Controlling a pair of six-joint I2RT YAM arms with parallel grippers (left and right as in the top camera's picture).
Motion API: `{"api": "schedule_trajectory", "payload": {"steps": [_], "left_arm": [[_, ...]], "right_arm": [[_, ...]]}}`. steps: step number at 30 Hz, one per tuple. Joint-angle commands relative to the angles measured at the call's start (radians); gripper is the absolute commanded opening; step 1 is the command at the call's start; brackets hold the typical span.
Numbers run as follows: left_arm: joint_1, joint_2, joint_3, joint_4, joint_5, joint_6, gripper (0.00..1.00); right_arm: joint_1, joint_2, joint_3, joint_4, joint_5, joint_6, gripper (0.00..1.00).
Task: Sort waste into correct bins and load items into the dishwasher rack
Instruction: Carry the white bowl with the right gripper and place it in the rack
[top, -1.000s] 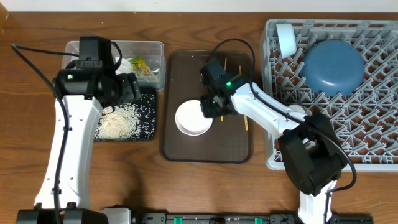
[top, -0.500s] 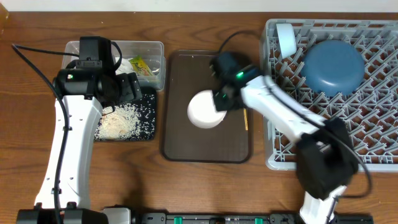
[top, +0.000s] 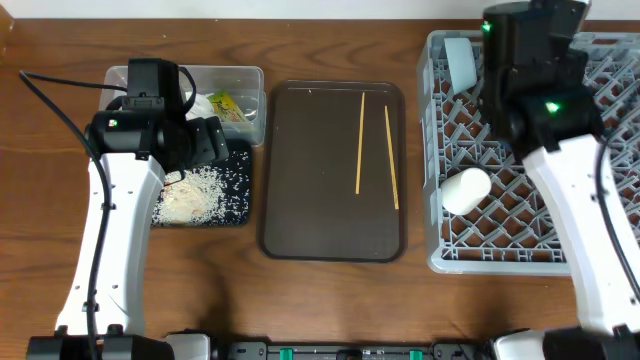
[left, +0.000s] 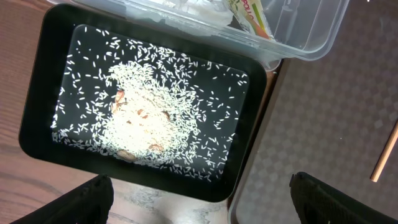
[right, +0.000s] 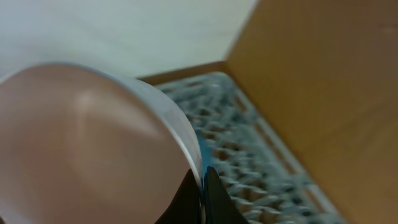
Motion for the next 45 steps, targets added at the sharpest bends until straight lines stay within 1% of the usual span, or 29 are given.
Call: {"api": "schedule_trajectory", "payload": {"steps": [1,3,6,10,15,21,23,25,29,31,41,44,45], "left_arm": [[0.003,0.007,-0.009,-0.005,-0.006,0.013,0.93],[0.003,0.007,-0.009,-0.005,-0.006,0.013,0.93],[0.003,0.007,-0.009,-0.005,-0.006,0.013,0.93],[0.003,0.007,-0.009,-0.005,-0.006,0.013,0.93],[0.003,0.007,-0.009,-0.005,-0.006,0.013,0.93],[0.003,0.007,-0.009,-0.005,-0.006,0.013,0.94],[0.003,0.007,-0.009,-0.005,-0.006,0.013,0.94],[0.003,0.007,-0.009,-0.005,-0.006,0.013,0.94],[0.003,0.007,-0.009,-0.005,-0.006,0.013,0.94],[0.003,0.007,-0.009,-0.005,-0.006,0.013,0.94],[0.003,0.007,-0.009,-0.005,-0.006,0.013,0.94],[0.003,0.007,-0.009,-0.005,-0.006,0.013,0.94],[0.003,0.007,-0.009,-0.005,-0.006,0.013,0.94]], "right_arm": [[0.001,0.076,-0.015,0.003,0.176,-0.122,0.01],[0.011,0.118,-0.015,-0.004,0.198,-0.223,0.01],[0.035,0.179,-0.015,-0.045,0.235,-0.283,0.01],[0.071,0.264,-0.015,-0.089,0.298,-0.282,0.01],[0.103,0.349,-0.015,-0.103,0.316,-0.281,0.01],[0.101,0.43,-0.016,-0.143,0.482,-0.278,0.01],[0.1,0.442,-0.016,-0.163,0.481,-0.267,0.01],[0.101,0.449,-0.016,-0.175,0.457,-0.224,0.01],[0.102,0.449,-0.016,-0.174,0.288,-0.204,0.01],[0.102,0.449,-0.016,-0.177,0.237,-0.188,0.01],[0.108,0.45,-0.016,-0.177,0.208,-0.189,0.01],[0.125,0.45,-0.016,-0.177,0.208,-0.189,0.15],[0.132,0.45,-0.016,-0.177,0.209,-0.189,0.17]]}}
